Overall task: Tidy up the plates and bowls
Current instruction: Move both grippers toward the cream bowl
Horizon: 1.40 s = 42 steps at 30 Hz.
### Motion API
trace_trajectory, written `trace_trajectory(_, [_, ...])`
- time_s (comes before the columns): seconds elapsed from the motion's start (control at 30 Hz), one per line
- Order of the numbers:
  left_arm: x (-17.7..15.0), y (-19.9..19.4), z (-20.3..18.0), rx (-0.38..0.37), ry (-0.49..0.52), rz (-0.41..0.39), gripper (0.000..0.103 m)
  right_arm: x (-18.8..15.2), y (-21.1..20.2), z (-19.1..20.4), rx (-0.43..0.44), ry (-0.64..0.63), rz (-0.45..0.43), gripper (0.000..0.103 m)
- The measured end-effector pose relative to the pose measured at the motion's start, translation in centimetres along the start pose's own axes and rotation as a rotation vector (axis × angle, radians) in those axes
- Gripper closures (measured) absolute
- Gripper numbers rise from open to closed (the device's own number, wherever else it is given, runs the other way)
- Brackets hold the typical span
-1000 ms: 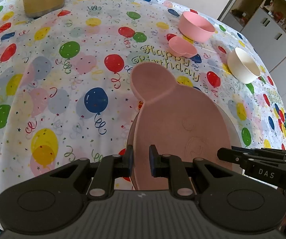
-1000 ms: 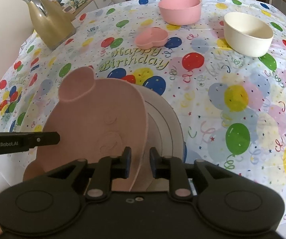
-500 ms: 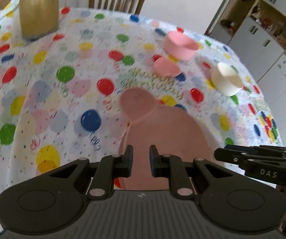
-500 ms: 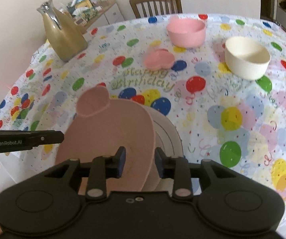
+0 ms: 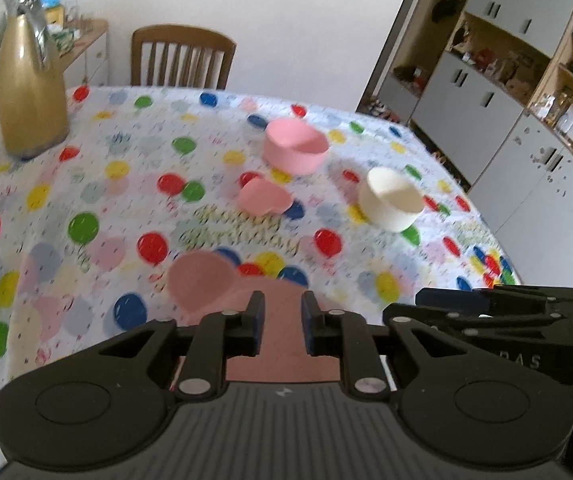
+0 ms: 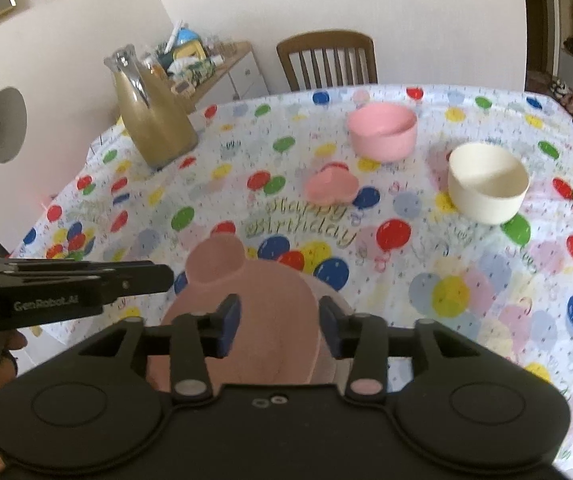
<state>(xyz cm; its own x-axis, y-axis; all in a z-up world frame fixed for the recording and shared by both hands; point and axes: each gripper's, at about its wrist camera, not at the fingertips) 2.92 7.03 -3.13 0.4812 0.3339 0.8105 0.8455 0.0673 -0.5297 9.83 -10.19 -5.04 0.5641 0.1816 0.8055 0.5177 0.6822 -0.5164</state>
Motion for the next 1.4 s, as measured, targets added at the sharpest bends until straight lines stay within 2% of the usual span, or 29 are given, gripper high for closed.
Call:
trace_trajectory(0.1, [0.8,0.2,-1.0,-0.015,0.014,-0.029,0.061,1.0,-0.6,-0.3,0.0,-0.006,-0.027,0.052])
trace_trajectory(0.13, [1.1,0.1,-1.4,-0.016,0.02,-0.042,0.047,1.2,-0.7,-0.4,-0.001,-0.004,-0.033,0.05])
trace_trajectory(0.17, [1.3,0.2,-1.7,-0.015,0.026,-0.058,0.039,1.6,-0.9,-0.7,-0.003,-0.003,-0.041,0.047])
trace_trajectory(0.4, [3.0,1.8,-3.9,-0.027,0.063,-0.09,0.038,3.5,-1.5,-2.9,-0.054,-0.001,-0.098,0.027])
trace_trajectory(0.5, [3.6,2.7,-4.8,-0.027,0.069,-0.1,0.033,4.2,-1.7,-4.2,-0.082,-0.005,-0.126,0.02])
trace_trajectory(0.57, [4.0,3.6,-5.4,-0.028,0.068,-0.108,0.032,4.7,-1.7,-5.1,-0.1,-0.004,-0.14,0.01])
trace_trajectory(0.67, [4.5,5.0,-6.4,-0.026,0.073,-0.115,0.03,5.5,-1.8,-6.7,-0.135,-0.012,-0.176,0.001])
trace_trajectory(0.73, [4.8,6.0,-7.2,-0.016,0.077,-0.125,0.023,5.9,-1.8,-7.8,-0.148,-0.022,-0.195,0.001])
trace_trajectory(1.0, [5.9,11.1,-10.0,0.007,0.075,-0.125,0.022,8.0,-0.4,-13.2,-0.195,-0.02,-0.197,0.0])
trace_trajectory(1.4, [5.4,21.6,-12.3,0.075,0.032,-0.002,0.022,9.1,5.5,-21.7,-0.261,0.001,-0.103,0.001])
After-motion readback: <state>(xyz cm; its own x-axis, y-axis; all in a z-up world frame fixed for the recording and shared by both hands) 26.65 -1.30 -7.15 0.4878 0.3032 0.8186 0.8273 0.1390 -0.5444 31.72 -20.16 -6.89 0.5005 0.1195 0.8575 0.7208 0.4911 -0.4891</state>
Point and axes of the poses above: each gripper's, at about its wrist camera, not at the fingertips, and y roughly the way its jaws point, z to its left, x to its top, and after that the axes turned 15 degrees about -z, right-handed
